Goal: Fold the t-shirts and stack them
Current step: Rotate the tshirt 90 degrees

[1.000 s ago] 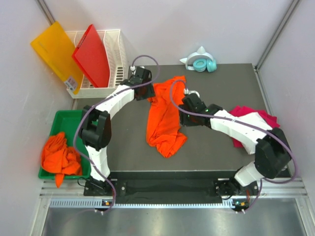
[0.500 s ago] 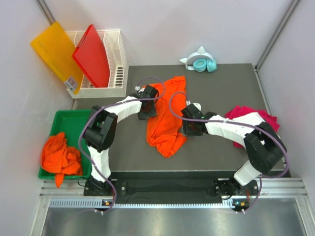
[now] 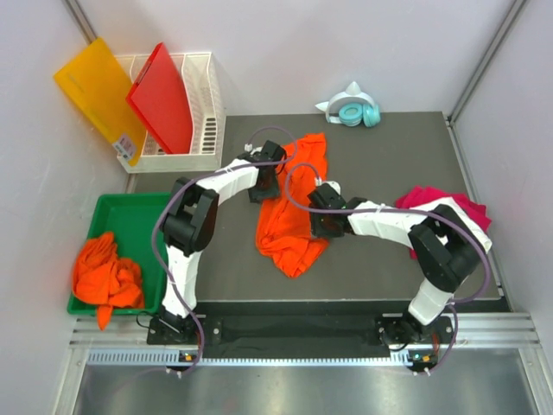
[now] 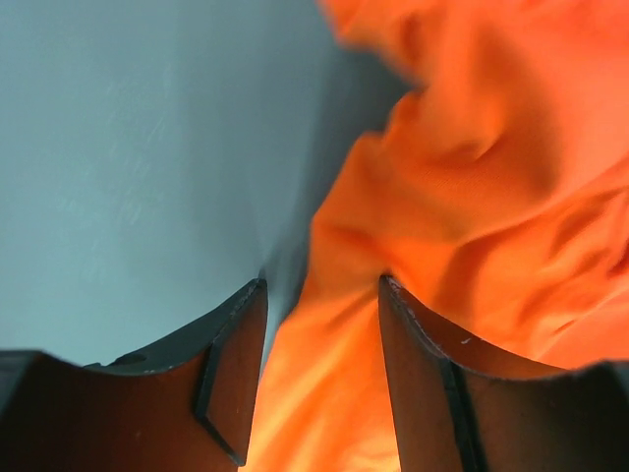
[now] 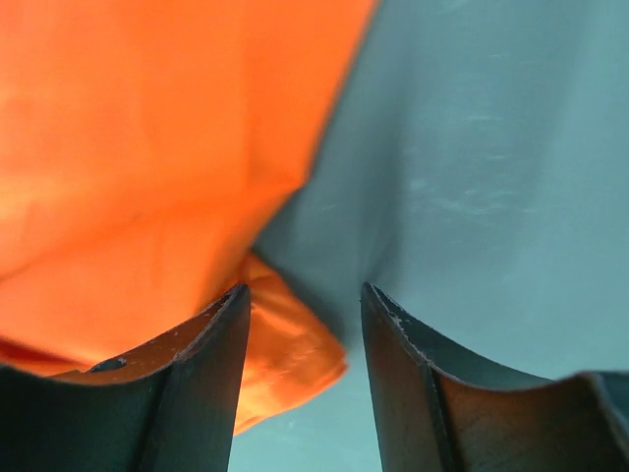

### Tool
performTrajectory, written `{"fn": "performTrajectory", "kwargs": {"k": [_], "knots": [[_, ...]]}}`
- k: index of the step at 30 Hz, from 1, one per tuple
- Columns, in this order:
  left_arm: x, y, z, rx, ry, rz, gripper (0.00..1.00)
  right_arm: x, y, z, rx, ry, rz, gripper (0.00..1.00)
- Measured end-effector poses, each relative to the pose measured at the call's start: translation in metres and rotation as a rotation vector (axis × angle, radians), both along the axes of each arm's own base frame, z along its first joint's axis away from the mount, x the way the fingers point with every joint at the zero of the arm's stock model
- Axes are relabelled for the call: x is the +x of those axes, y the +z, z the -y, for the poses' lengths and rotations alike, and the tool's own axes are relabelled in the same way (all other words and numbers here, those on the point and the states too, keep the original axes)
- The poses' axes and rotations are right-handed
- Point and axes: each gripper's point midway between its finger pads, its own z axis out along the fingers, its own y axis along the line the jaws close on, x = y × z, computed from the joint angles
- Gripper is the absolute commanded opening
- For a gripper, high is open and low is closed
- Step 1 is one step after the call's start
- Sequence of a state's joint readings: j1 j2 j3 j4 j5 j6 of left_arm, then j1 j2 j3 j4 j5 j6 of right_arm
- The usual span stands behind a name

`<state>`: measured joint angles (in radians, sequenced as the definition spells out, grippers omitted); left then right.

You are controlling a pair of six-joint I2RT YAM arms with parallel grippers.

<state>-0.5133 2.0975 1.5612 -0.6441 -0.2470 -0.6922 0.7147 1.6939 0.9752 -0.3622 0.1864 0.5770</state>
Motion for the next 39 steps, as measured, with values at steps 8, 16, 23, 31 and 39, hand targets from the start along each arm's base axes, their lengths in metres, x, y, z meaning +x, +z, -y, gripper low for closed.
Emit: {"fn": "performTrajectory", "kwargs": {"k": [8, 16, 23, 31, 39], "knots": [[0.034, 0.002, 0.020, -0.013, -0.035, 0.031, 0.54, -0.033, 0.000, -0.047, 0.072, 0.163, -0.021, 0.49], [0.062, 0.004, 0.034, -0.024, -0.057, 0.066, 0.53, -0.086, 0.000, -0.091, 0.177, 0.332, -0.088, 0.49], [0.062, 0.007, 0.034, -0.043, -0.051, 0.096, 0.60, -0.102, 0.004, -0.067, 0.118, 0.293, -0.126, 0.56], [0.034, 0.053, 0.010, -0.034, -0.044, 0.149, 0.61, 0.013, 0.122, -0.038, 0.149, 0.080, 0.126, 0.57], [-0.014, 0.114, -0.011, -0.091, -0.023, 0.256, 0.55, 0.145, 0.171, -0.001, 0.141, -0.124, 0.294, 0.47]]}}
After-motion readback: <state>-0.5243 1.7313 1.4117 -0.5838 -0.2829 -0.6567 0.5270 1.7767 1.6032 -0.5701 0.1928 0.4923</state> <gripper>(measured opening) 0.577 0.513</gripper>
